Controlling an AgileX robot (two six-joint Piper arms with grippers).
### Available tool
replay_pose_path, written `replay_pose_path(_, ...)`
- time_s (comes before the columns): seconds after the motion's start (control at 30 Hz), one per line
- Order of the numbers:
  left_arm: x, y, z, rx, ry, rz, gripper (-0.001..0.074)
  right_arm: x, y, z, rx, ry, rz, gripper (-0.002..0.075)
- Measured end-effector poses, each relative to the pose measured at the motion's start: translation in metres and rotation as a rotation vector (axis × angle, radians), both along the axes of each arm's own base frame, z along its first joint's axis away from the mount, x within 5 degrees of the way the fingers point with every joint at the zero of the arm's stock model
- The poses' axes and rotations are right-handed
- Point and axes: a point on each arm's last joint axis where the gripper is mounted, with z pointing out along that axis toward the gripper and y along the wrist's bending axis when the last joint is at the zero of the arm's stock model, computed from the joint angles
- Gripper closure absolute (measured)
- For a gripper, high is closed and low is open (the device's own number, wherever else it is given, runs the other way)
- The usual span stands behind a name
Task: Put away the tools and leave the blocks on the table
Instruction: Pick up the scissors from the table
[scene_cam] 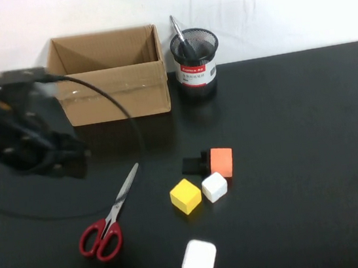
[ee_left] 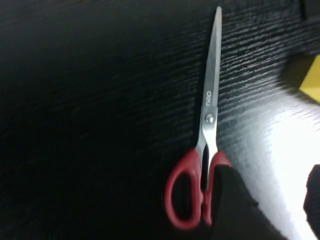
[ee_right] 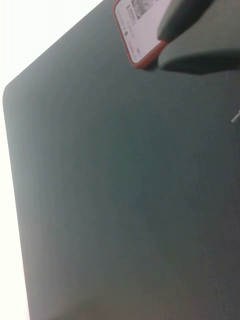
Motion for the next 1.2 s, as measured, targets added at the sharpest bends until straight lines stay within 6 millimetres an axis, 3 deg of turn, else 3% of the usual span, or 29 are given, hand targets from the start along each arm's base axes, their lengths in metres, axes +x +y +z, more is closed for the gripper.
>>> replay_pose_path(0.3, 0.032, -0.048, -0.059, 0.124, 0.067, -0.159, 0.0458, 0.0, 0.0, 0.0, 0.0, 0.0, 0.0, 0.0733)
replay_pose_path(0.57, 0.042, -0.055, -0.104, 0.189, 0.135, -0.192, 0.0458, 0.0, 0.0, 0.0, 0.0, 0.0, 0.0, 0.0733)
replay_pose_path(0.77, 0.046, -0.057, -0.12, 0.198, 0.163, -0.194, 0.0458, 0.0, 0.0, 0.0, 0.0, 0.0, 0.0, 0.0733)
replay_pose_path(0.97, 0.049, -0.058, -0.122, 0.196, 0.158, -0.189, 0.0473, 0.0, 0.0, 0.0, 0.0, 0.0, 0.0, 0.0733)
replay_pose_path(1.1, 0.05, -0.058, -0.122, 0.198, 0.154, -0.188, 0.0631, 0.0, 0.0, 0.0, 0.0, 0.0, 0.0, 0.0733)
replay_pose_path(1.2, 0.05, -0.058, -0.123, 0.199, 0.156, -0.191, 0.0659, 0.0, 0.0, 0.0, 0.0, 0.0, 0.0, 0.0733)
